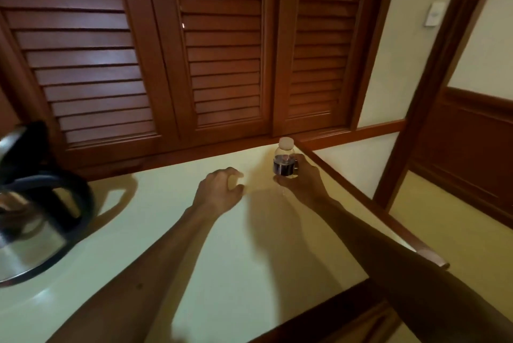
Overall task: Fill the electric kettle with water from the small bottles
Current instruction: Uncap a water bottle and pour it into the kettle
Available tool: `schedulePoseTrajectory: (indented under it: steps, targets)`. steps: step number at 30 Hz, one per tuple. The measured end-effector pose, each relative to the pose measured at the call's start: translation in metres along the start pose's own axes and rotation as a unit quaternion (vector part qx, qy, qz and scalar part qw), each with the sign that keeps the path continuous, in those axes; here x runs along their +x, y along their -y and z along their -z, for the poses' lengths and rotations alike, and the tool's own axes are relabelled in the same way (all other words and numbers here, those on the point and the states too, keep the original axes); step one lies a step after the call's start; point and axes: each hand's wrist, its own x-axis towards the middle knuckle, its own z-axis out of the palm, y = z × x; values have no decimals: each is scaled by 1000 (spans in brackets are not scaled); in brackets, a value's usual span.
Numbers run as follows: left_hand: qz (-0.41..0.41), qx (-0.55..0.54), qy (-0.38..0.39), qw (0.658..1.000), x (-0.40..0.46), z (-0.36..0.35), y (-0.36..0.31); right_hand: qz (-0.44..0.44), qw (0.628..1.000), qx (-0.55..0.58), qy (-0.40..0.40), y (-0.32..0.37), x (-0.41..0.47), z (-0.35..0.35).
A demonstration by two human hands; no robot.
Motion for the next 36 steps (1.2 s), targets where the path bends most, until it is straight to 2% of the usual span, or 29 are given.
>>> schedulePoseTrajectory:
  steps: [3,6,8,10,20,31,36]
  targets:
    - [13,27,0,1000,31,-18,-8,-7,1000,28,-13,-25,31,9]
    - [18,168,38,985,51,-30,1,-12,1000,25,-15,-42,61,13]
    - [45,206,68,975,56,-36,14,-17,1000,17,-5,-53,84,13]
    - [67,194,77,976,57,-41,23,-15,1000,4,9,-62,106,12]
    - [70,180,44,980,61,-49,26,-12,999,-29,24,-84,184,4]
    - [68,193,38,978,63,-52,27,-36,999,13,23,-100,190,-9]
    - [68,176,31,981,62,-50,29,-83,995,56,-20,-91,172,-9]
